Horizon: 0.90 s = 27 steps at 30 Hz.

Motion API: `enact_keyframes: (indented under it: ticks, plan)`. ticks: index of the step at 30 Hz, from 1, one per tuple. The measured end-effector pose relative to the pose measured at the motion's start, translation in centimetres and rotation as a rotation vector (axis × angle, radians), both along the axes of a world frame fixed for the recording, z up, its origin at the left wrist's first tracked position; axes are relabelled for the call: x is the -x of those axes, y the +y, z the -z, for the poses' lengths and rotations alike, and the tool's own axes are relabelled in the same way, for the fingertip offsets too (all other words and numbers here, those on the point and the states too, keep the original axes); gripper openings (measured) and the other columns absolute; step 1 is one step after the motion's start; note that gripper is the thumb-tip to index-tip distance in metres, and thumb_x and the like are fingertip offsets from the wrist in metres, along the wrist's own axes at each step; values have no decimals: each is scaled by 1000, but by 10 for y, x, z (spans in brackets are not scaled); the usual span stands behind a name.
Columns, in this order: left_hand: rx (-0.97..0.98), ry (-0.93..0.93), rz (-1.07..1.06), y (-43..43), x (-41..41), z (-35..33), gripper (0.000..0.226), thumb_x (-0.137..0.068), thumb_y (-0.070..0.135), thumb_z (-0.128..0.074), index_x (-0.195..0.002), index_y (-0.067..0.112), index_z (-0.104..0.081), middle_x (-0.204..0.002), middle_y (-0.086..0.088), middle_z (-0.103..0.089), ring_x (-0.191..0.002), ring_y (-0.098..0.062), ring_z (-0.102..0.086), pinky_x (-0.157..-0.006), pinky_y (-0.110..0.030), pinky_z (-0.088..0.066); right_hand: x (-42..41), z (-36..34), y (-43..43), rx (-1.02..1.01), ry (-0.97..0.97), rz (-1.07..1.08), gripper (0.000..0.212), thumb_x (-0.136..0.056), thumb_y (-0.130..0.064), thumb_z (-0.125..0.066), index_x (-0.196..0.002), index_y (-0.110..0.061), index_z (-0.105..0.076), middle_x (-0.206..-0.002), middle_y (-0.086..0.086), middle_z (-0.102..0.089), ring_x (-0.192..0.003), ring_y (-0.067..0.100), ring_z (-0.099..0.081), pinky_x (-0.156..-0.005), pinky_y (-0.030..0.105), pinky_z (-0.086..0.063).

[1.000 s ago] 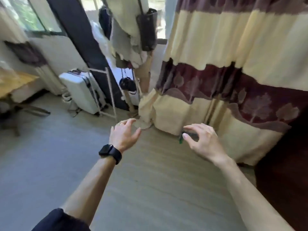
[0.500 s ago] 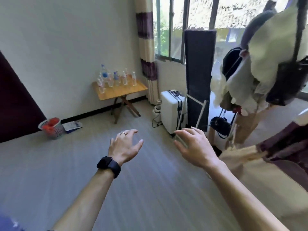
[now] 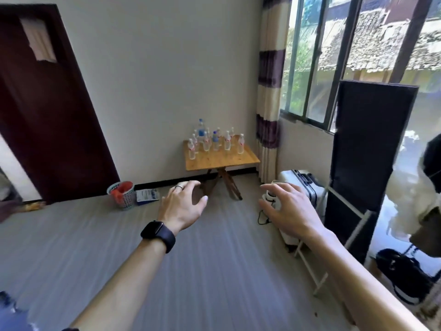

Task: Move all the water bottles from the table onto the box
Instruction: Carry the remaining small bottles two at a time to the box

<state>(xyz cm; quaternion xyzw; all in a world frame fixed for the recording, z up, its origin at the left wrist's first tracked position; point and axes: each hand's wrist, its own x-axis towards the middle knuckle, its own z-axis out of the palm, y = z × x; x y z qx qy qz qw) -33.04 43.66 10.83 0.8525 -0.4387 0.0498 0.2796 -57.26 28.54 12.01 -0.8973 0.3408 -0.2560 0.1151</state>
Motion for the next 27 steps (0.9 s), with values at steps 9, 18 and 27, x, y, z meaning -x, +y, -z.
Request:
enact_keyframes:
  ticks: [9, 18, 27]
  plan:
    - [18, -75, -8, -124, -150, -13, 49, -90, 53, -55, -133, 30, -55, -138, 2, -57, -129, -23, -51, -103, -41, -43, -152, -6, -129, 5, 21, -20, 49, -93, -61, -52, -138, -45, -50, -144, -17, -51, -143, 17, -30, -115, 34, -30]
    - [-57, -88, 13, -257, -282, -19, 53, -92, 52, -55, -140, 30, -47, -141, -1, -55, -134, -24, -45, -107, -43, -39, -281, -18, -251, 2, 19, 10, 51, -93, -61, -51, -141, -44, -48, -145, -16, -50, -143, 18, -29, -112, 34, -32]
    - [-39, -4, -23, -390, -395, 0, 50, -94, 49, -56, -139, 30, -48, -142, -1, -54, -132, -25, -47, -107, -40, -39, -401, 4, -398, -39, -34, -36, 51, -92, -61, -53, -139, -43, -50, -143, -15, -52, -141, 16, -31, -114, 34, -33]
